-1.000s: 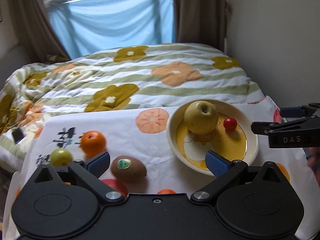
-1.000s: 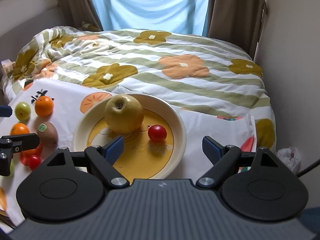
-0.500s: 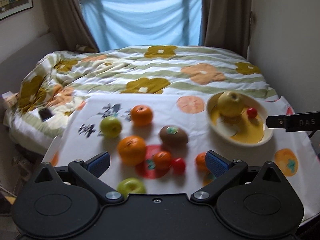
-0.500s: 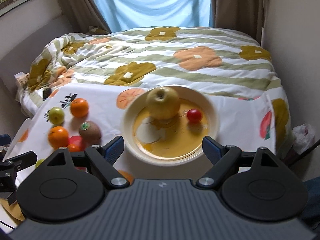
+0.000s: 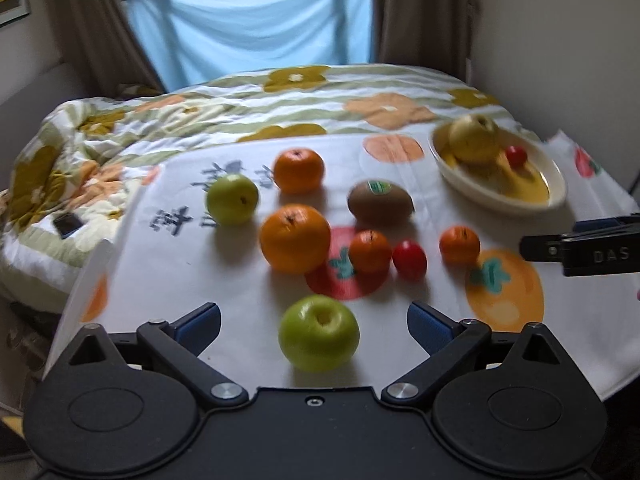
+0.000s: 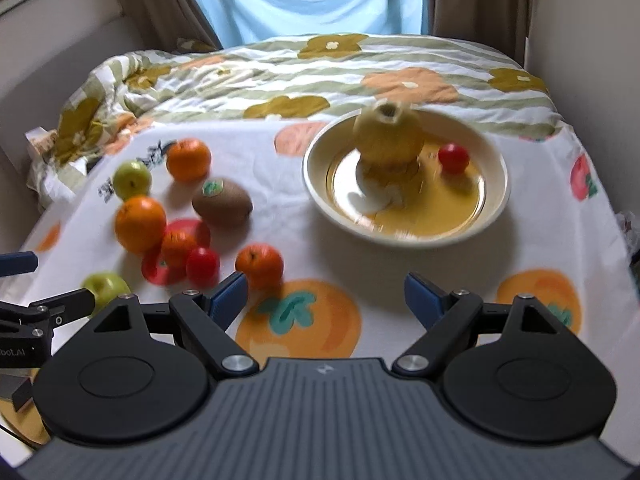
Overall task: Organize fruits
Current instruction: 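Grasp the green apple with the left gripper while the right gripper grasps a tangerine, then carry the green apple and tangerine to the bowl and open both grippers, then withdraw both grippers from the bowl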
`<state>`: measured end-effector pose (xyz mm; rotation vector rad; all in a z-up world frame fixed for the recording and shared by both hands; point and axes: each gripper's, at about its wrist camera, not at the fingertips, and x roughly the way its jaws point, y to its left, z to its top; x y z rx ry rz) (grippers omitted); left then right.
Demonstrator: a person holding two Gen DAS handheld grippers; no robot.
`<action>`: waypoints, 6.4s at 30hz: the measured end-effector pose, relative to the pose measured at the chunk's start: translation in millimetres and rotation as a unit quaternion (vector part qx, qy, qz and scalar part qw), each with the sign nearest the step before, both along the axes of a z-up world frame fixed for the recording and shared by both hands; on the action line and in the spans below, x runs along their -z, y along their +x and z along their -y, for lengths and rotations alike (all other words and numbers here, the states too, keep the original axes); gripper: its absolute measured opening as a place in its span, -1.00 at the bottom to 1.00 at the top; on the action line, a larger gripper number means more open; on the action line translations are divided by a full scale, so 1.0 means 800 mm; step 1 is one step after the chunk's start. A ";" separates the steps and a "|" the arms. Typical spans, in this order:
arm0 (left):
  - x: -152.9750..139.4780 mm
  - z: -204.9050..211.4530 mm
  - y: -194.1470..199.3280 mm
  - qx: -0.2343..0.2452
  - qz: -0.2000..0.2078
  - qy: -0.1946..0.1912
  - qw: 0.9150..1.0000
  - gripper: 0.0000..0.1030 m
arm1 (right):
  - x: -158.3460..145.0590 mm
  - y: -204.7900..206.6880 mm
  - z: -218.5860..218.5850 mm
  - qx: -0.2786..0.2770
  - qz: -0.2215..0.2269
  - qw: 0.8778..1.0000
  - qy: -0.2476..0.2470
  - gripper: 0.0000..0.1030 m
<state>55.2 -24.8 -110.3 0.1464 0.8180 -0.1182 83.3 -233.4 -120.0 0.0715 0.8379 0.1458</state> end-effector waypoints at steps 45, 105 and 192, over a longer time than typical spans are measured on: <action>0.050 -0.034 0.010 0.021 -0.017 -0.018 0.999 0.14 | 0.055 0.041 -0.080 0.003 0.009 1.000 -0.022 0.16; -0.030 0.244 0.146 0.111 0.012 -0.051 0.992 0.13 | -0.047 0.107 0.198 0.033 0.024 0.999 -0.019 0.02; -0.064 0.184 0.057 0.020 0.002 -0.022 1.000 0.98 | -0.067 0.063 0.187 0.009 0.060 0.998 -0.001 1.00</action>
